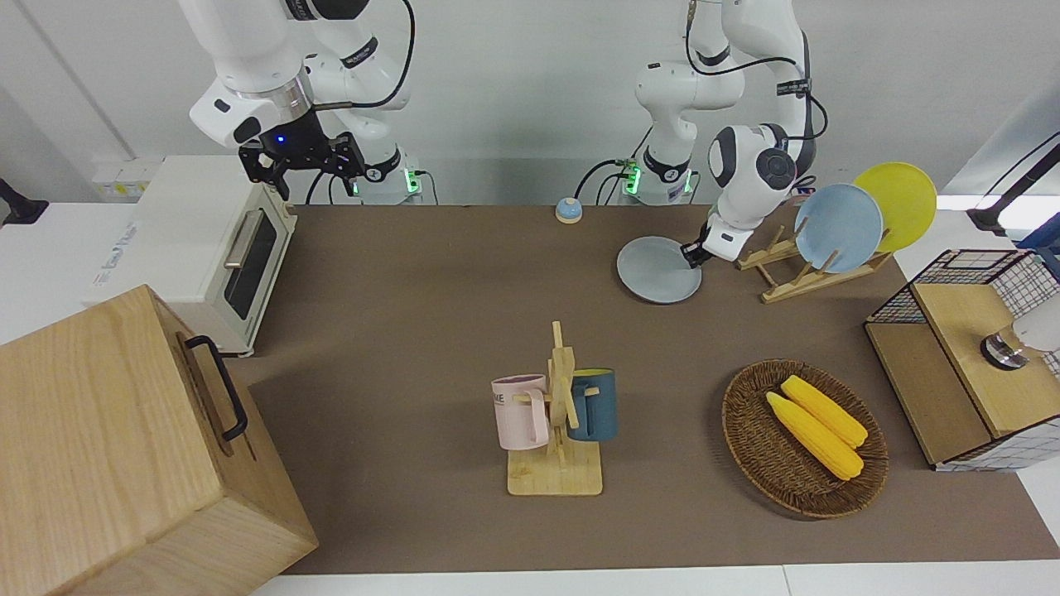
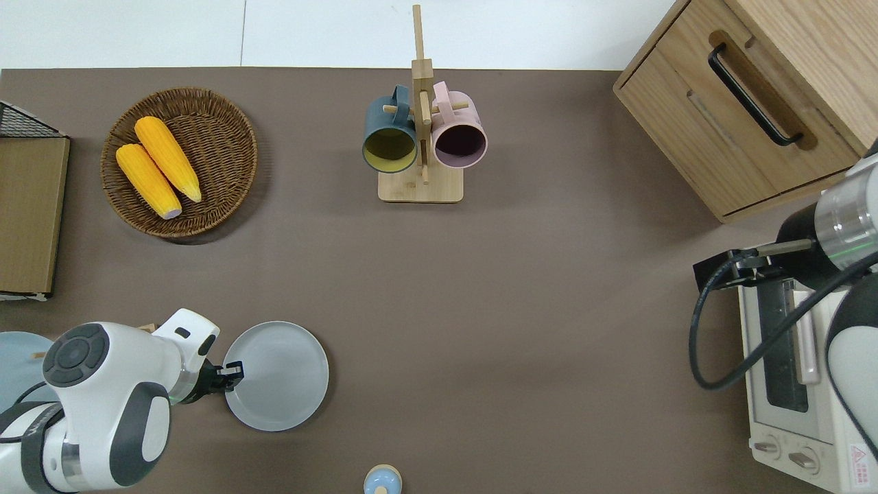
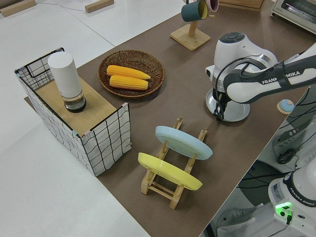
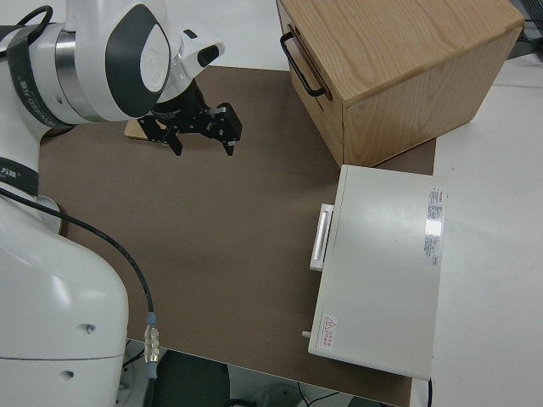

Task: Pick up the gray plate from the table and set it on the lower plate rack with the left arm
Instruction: 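Grasp the rim of the gray plate with the left gripper, then lift the gray plate and carry it toward the wooden plate rack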

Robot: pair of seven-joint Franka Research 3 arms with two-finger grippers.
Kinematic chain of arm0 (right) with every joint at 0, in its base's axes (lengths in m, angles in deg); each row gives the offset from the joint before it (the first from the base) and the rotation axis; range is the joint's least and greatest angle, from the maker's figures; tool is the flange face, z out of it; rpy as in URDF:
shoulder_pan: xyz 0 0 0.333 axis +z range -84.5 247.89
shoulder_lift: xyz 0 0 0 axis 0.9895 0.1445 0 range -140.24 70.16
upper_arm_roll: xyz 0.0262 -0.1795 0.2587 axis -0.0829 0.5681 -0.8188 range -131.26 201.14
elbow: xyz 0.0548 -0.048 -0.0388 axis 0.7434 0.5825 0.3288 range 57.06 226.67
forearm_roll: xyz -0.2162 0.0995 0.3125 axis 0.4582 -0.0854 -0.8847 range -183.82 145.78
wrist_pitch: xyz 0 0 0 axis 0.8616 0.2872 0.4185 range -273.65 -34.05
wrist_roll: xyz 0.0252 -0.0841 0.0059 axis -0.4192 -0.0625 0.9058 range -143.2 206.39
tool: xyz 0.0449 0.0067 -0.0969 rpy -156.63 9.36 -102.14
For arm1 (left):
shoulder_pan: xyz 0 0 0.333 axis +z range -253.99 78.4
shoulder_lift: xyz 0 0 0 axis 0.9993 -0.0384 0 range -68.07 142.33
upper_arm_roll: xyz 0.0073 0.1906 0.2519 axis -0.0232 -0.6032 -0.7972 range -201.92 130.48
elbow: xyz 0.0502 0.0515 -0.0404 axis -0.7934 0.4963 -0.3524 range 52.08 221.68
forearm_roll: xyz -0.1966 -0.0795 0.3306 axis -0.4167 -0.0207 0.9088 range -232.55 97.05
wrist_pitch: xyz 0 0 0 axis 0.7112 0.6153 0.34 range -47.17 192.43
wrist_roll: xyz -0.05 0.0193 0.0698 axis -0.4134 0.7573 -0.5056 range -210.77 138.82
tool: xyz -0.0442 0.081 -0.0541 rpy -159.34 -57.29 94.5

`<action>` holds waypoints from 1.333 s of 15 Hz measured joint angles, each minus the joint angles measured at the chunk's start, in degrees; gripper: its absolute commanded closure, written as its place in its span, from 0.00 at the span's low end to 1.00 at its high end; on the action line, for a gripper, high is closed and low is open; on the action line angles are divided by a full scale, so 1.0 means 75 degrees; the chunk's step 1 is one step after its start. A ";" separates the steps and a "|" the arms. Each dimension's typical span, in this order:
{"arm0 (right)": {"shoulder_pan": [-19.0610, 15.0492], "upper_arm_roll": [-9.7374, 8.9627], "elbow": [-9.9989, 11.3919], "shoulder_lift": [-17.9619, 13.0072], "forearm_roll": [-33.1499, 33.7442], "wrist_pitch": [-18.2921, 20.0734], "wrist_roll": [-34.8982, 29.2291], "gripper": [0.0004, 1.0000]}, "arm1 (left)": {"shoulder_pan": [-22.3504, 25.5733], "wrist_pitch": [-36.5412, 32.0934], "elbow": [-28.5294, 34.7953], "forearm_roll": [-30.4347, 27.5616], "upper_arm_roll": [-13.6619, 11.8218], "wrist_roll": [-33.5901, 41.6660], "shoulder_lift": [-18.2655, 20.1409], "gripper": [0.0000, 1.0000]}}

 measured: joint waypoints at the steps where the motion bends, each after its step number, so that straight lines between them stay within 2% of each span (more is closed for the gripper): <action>1: 0.0000 0.0000 0.0000 0.0000 0.0000 0.0000 0.0000 0.02 | -0.0017 -0.0017 -0.0003 -0.0004 0.0001 0.0003 0.0036 1.00; 15: 0.0000 0.0000 0.0000 0.0000 0.0000 0.0000 0.0000 0.02 | -0.0023 -0.0141 -0.0107 -0.0117 -0.0025 0.0021 0.0048 1.00; 20: 0.0000 0.0000 0.0000 0.0000 0.0000 0.0000 0.0000 0.02 | -0.0003 -0.0512 -0.0459 -0.0122 -0.0112 0.0021 0.0047 1.00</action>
